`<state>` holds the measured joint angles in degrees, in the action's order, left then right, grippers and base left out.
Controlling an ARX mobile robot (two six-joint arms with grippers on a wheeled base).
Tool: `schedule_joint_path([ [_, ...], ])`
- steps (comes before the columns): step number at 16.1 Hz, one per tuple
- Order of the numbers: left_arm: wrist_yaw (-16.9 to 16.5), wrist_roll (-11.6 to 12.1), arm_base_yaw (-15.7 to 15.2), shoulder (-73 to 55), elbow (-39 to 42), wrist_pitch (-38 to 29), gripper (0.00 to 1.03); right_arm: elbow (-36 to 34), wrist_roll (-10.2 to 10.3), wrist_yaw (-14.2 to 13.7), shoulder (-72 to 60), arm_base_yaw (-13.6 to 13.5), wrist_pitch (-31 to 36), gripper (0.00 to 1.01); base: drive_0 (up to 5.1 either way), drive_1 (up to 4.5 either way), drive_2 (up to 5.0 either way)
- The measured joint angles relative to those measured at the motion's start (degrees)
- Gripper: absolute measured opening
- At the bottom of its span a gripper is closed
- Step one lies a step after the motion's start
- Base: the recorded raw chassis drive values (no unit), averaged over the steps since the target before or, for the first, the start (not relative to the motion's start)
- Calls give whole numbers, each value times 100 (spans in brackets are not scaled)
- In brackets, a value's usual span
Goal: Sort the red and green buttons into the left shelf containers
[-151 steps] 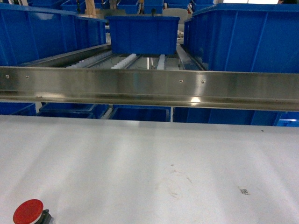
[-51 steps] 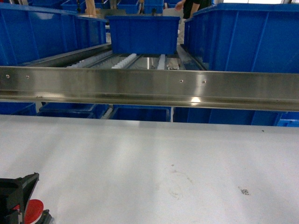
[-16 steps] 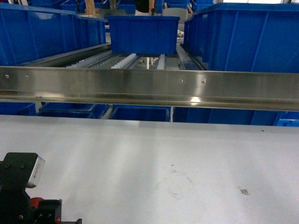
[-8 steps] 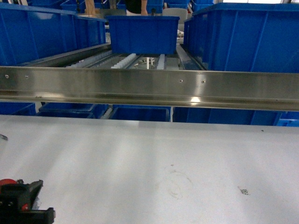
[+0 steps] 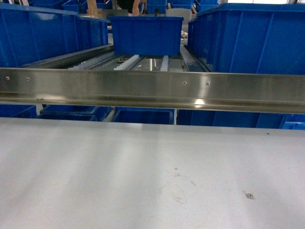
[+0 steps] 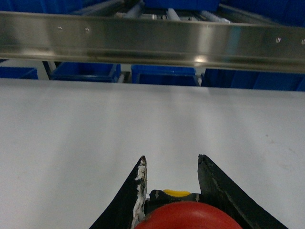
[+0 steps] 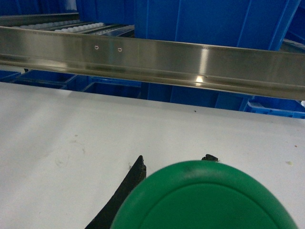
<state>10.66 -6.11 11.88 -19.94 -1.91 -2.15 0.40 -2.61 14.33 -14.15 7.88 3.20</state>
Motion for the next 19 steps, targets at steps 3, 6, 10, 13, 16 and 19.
schedule_joint_path([
  [3,4,-2,-9,1346,-61,793,28,0,-2,-4,0,0,-4,27,0,0,0],
  [6,4,-2,-9,1314,-61,804,28,-2,-2,-2,0,0,7,27,-167,82,82],
  [10,-15,-2,-9,1314,-63,807,28,0,-2,-22,0,0,-2,27,-490,256,256],
  [13,-9,-2,-11,1314,-63,807,28,-2,-2,-22,0,0,-2,27,-490,251,251],
  [16,-13,-2,-9,1314,-63,807,28,-2,-2,-22,0,0,-4,27,-475,137,358],
  [19,-7,-2,-11,1314,-63,807,28,-2,-2,-20,0,0,7,27,-483,130,349],
])
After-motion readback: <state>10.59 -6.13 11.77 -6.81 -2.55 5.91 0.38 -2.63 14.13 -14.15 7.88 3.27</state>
